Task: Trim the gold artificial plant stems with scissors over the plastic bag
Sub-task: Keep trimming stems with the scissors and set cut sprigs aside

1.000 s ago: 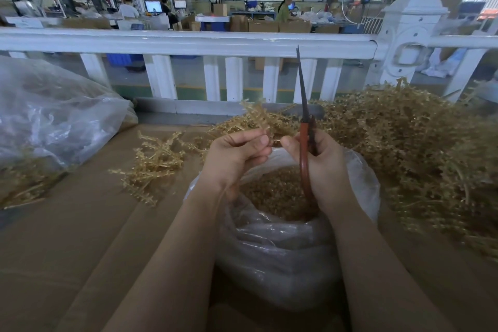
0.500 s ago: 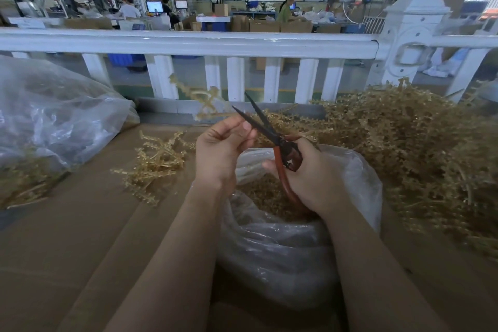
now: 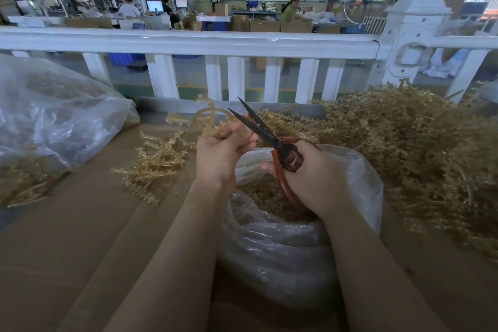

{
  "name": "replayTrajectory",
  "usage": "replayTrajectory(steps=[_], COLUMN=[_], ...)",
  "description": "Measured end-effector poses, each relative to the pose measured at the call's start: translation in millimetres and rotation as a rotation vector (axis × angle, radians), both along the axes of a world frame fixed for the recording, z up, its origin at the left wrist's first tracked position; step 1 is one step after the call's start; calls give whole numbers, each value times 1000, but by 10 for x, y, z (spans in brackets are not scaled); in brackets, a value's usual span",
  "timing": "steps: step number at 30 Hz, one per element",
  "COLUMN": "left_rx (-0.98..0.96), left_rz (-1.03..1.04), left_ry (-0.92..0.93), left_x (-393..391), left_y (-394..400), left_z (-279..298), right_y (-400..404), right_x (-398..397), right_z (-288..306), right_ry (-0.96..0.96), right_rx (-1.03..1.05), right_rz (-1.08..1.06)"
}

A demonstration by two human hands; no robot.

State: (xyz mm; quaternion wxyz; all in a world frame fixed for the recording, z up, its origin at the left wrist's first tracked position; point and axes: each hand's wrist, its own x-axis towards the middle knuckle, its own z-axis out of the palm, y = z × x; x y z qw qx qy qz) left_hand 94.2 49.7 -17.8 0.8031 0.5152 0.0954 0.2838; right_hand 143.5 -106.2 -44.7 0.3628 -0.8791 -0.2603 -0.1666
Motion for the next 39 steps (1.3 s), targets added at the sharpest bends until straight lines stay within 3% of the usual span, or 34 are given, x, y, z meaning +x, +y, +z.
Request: replayTrajectory(steps=[39], left_rx=[187], left_rz=[59], left_ry=[4], left_x=[-10], left_y=[98], left_z=[-32], right_y=[22], right_x=[8], right_z=[-24], right_ry=[-80], right_rx=[1], right_rz=[16])
